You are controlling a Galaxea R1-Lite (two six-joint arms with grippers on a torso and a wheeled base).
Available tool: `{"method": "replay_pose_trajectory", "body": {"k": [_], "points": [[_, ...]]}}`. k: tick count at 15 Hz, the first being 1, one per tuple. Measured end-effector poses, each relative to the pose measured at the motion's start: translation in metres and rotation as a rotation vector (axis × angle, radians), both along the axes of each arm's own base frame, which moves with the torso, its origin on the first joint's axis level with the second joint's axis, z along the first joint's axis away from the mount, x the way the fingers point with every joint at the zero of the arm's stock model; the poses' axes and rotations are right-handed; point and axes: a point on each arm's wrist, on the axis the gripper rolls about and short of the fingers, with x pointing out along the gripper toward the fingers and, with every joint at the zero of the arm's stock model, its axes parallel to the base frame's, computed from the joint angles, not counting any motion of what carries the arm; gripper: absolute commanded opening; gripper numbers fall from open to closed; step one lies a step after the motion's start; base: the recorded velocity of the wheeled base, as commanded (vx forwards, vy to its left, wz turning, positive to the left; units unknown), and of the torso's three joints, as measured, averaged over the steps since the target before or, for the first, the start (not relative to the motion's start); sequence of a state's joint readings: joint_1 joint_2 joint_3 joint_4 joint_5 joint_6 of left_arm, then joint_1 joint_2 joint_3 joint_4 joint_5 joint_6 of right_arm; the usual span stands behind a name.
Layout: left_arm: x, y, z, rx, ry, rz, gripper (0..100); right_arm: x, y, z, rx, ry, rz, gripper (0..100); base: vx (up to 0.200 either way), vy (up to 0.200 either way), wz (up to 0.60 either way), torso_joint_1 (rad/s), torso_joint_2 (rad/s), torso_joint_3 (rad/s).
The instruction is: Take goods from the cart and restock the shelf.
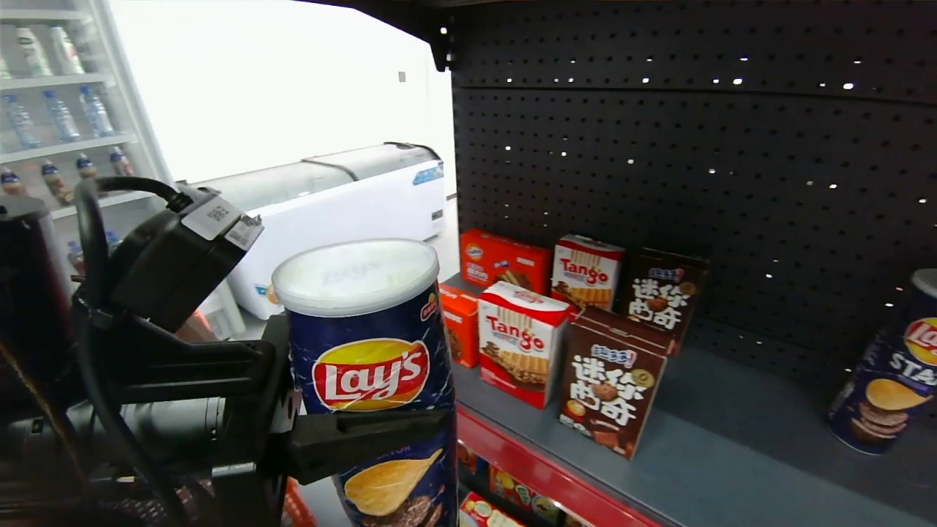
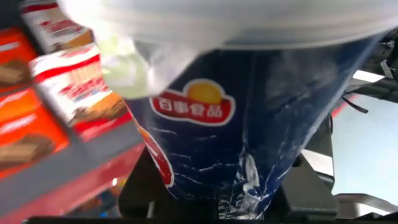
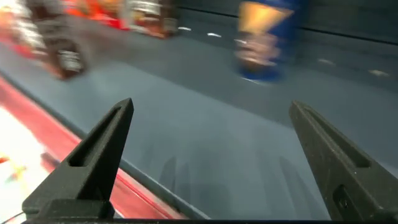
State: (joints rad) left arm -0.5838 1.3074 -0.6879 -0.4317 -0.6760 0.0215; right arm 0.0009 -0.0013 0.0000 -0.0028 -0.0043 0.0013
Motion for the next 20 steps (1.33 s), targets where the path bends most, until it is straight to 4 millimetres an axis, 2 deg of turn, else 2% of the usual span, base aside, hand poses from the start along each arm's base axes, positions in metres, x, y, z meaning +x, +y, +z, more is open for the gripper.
{"method": "replay_pose_trajectory", "body": {"k": [10, 20], "points": [[0.0019, -0.0011, -0.0005, 0.001, 0.004, 0.002, 0, 0.0, 0.0, 0.0001, 0.0, -0.001, -0.001, 100, 0.0, 0.0, -0.6, 0.003, 0.0, 0.002], [0.003, -0.0013, -0.0034, 0.008, 0.015, 0.004, 0, 0.0, 0.0, 0.0001, 0.0, -0.001, -0.001, 100, 0.0, 0.0, 0.0, 0.0, 0.0, 0.0]]}}
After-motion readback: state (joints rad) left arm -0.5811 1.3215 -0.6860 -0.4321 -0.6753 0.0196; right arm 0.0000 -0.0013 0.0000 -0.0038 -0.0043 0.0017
